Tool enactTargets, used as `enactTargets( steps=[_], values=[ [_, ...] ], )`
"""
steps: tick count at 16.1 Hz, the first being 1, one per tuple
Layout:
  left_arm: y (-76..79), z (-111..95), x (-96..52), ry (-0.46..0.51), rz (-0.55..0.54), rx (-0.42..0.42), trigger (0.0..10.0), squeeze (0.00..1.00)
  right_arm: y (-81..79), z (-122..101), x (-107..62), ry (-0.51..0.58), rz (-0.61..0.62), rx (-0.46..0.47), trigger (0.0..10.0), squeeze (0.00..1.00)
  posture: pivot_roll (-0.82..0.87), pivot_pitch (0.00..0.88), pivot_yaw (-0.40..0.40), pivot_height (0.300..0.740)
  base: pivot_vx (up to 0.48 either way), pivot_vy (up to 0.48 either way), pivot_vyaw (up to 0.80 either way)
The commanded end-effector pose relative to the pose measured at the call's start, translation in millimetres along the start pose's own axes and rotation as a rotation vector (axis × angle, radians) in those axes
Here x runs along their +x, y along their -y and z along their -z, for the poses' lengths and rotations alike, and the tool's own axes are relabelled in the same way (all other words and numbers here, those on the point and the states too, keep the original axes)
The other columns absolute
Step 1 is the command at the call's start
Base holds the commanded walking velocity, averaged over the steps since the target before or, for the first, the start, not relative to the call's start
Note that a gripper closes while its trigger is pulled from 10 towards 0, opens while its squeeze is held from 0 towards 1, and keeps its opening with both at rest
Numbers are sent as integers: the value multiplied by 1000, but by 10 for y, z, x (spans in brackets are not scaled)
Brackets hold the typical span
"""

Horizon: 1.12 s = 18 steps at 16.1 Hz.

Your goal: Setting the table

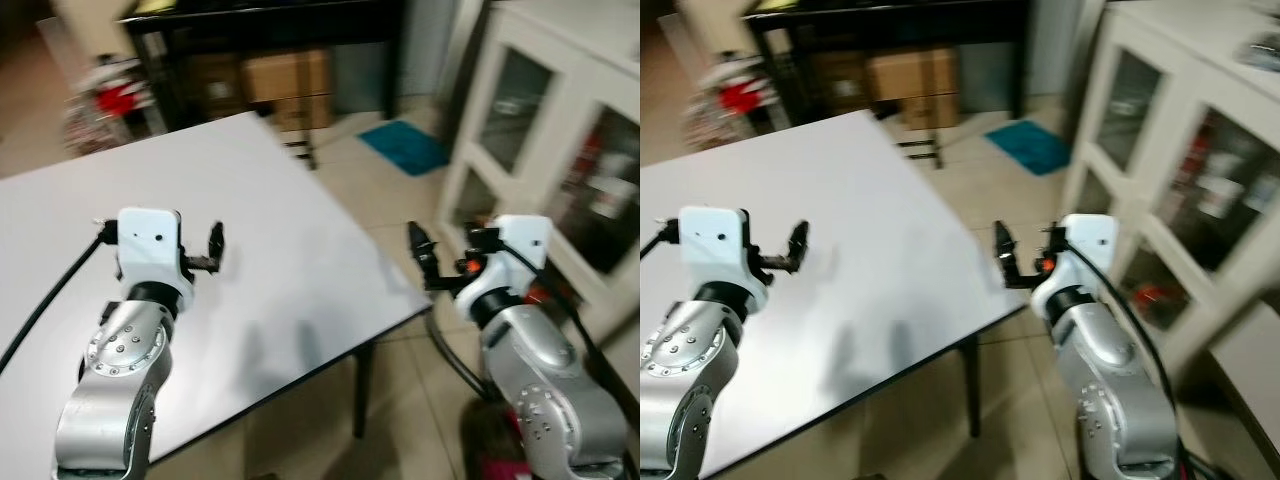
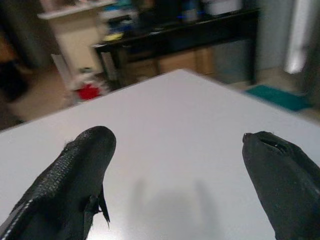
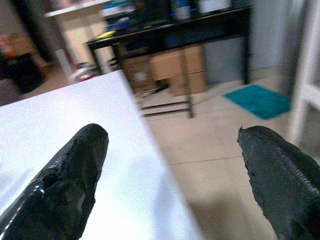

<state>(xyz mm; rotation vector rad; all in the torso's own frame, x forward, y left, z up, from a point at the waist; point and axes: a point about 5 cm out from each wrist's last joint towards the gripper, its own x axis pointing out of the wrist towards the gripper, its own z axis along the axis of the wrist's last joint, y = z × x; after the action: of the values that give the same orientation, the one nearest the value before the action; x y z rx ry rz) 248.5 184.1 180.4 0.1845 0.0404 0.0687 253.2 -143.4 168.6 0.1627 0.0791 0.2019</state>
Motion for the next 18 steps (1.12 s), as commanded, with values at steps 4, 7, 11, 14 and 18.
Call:
enactTargets(
  steps=[4,7,11,14,18],
  values=[
    [7,43,42,-60,-3,59,10000,0,-21,-66,25,20,-18,-25,10000,1000,-71,0,90,740,0,0,800],
    [18,67,33,-71,-7,27,10000,0,95,-131,82,91,112,-121,10000,1000,-68,0,81,740,0,0,0],
    [12,61,-13,-74,-19,33,10000,0,61,-19,116,-15,47,-111,10000,0,-50,0,54,740,0,230,0],
    [10,64,-45,-82,-22,33,10000,0,37,37,125,-29,50,-65,10000,0,-44,0,51,740,0,334,0],
    [25,69,-67,-92,-16,35,10000,0,24,38,106,-38,46,-7,10000,0,-43,0,55,740,0,354,0]
  ],
)
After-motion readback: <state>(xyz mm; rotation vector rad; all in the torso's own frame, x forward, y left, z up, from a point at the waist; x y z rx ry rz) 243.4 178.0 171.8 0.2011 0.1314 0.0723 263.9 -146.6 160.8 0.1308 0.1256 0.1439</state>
